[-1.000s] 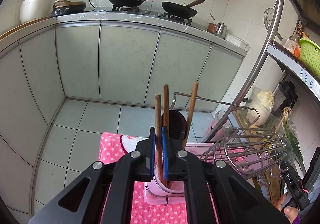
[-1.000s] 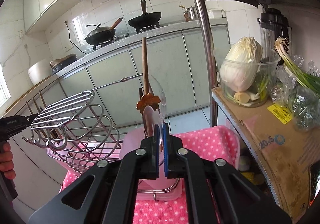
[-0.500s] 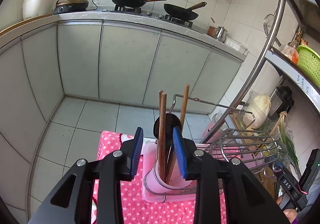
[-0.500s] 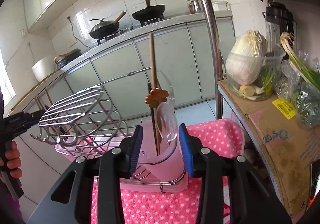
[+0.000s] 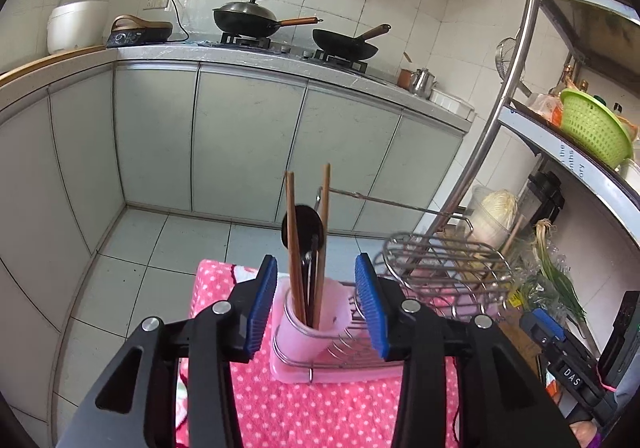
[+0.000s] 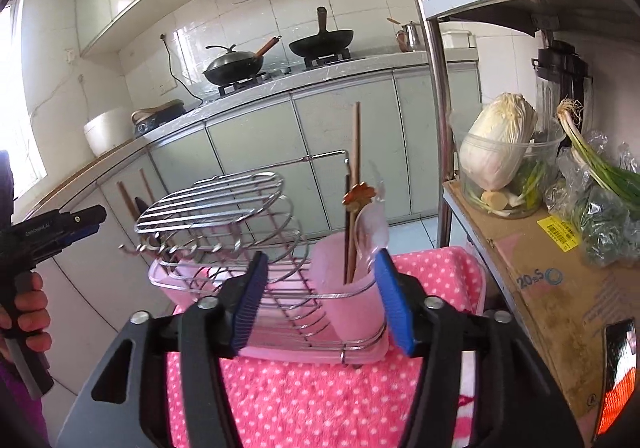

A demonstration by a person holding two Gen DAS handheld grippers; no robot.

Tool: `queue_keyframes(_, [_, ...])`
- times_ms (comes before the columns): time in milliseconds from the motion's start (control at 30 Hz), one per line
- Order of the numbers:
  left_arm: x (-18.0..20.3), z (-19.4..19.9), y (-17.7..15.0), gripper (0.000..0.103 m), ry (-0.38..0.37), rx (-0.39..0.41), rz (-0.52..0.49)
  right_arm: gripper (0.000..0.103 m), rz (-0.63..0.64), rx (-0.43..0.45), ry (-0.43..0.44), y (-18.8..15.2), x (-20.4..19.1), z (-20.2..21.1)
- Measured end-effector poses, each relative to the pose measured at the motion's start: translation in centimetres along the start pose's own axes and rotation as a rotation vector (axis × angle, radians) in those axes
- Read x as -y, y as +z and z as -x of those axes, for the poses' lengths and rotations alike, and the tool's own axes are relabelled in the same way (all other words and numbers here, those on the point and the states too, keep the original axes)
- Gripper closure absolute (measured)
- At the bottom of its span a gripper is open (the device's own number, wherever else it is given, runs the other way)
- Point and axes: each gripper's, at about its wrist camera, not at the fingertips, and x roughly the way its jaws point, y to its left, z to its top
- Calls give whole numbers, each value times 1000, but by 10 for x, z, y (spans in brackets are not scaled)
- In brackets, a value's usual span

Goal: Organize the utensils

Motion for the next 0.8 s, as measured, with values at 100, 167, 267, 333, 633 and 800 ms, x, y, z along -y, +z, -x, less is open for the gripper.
queue_keyframes(100, [6,6,-15,62,4,-5,-9,40,1,-18,5,-8,-6,4])
queue_keyframes(167, [11,10,-26,61,15,-6,-21,40,6,-27,3,-15,-9,6])
queue_keyframes(267, [18,13,-43,58,16,-18,-27,40,21,-54,-8,-24,-14,5])
queue_keyframes(333, [23,12,-54,58,12,-35,-24,40,25,-68,-16,-31,-16,4])
queue_keyframes(633, [28,7,-94,58,12,-91,-6,40,92,-53,-79,-47,-31,14])
queue_keyframes(800, [34,13,-104,58,24,-77,-33,40,109,-63,-82,-55,-37,15])
